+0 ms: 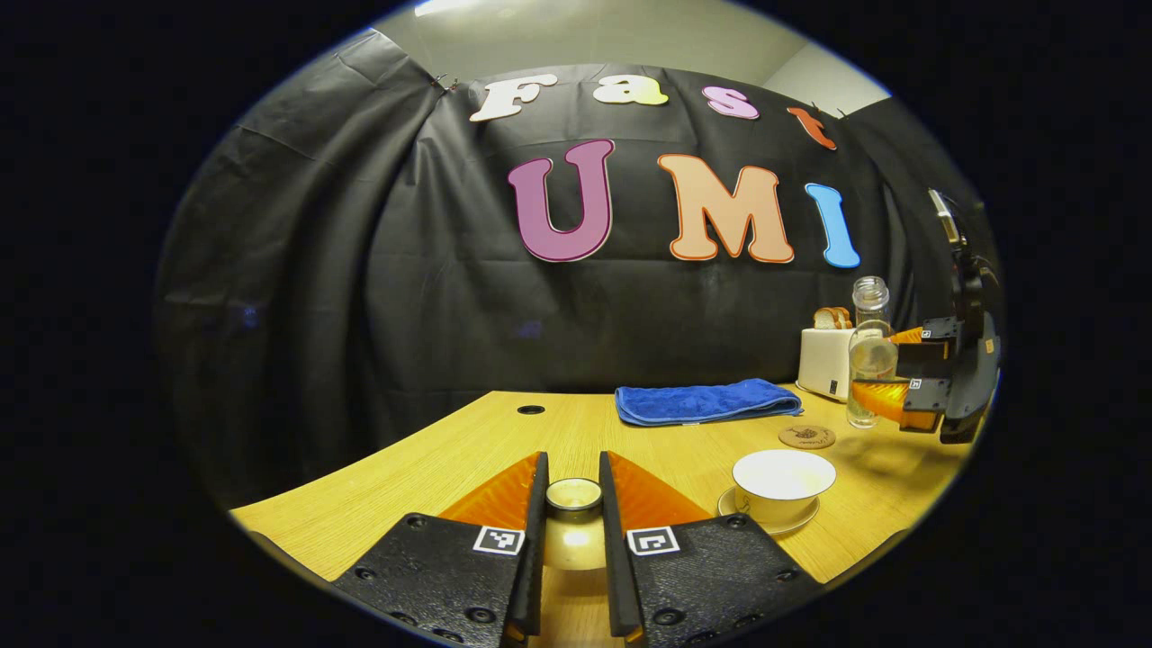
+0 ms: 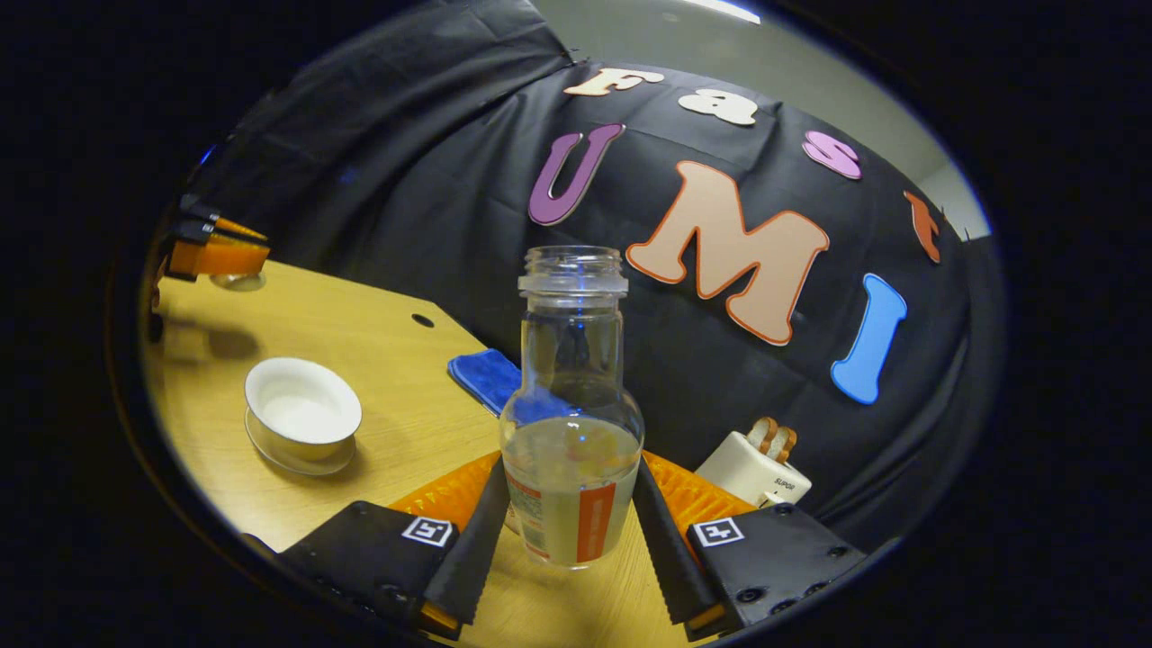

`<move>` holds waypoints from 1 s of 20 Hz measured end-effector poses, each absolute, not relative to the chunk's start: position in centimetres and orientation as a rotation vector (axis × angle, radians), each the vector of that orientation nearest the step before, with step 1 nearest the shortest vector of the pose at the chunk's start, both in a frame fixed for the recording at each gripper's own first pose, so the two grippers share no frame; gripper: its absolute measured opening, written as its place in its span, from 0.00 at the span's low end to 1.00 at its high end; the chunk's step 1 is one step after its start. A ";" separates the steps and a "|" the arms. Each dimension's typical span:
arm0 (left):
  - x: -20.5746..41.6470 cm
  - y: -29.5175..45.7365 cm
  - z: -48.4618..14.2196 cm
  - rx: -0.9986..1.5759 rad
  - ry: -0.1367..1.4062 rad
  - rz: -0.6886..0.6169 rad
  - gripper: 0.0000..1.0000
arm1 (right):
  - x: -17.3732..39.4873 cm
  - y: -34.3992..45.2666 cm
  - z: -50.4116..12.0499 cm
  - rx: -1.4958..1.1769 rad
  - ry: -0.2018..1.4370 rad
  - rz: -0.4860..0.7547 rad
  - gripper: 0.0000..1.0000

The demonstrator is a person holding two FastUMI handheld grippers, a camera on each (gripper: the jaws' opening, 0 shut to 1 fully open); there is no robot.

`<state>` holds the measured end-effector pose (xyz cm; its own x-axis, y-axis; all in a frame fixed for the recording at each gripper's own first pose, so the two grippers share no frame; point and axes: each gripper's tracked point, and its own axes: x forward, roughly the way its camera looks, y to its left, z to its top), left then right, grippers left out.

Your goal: Open the teacup lid with one hand, grasp the water bottle and pour water into the teacup with the other hand; after pouring, place the water bottle on the coaster and then close the teacup lid.

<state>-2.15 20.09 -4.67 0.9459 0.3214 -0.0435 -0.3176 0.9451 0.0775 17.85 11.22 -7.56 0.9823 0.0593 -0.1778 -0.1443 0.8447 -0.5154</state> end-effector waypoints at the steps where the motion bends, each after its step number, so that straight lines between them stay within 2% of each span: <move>1: -2.1 20.1 -4.6 0.070 0.056 0.326 0.27 | 18.1 11.1 -7.4 -0.505 0.159 0.104 0.83; 4: -2.1 20.1 -4.7 0.070 0.056 0.325 0.27 | 19.2 10.6 -7.3 -0.372 0.154 0.085 0.82; 5: -2.2 20.2 -4.7 0.070 0.056 0.325 0.27 | 19.7 10.5 -7.6 -0.344 0.158 0.084 0.79; 6: -2.1 20.1 -4.7 0.070 0.056 0.325 0.27 | 20.1 10.3 -8.0 -0.319 0.165 0.081 0.82; 8: -2.1 20.2 -4.6 0.070 0.056 0.325 0.27 | 20.8 10.2 -8.8 -0.288 0.177 0.078 0.82; 9: -2.1 20.2 -4.8 0.070 0.055 0.325 0.27 | 21.1 10.0 -9.0 -0.282 0.182 0.067 0.79; 17: -2.1 20.1 -4.8 0.070 0.054 0.326 0.27 | 22.9 8.7 -11.8 -0.202 0.226 0.032 0.79; 20: -2.1 20.2 -4.7 0.070 0.054 0.327 0.27 | 23.7 8.4 -12.6 -0.163 0.234 0.017 0.82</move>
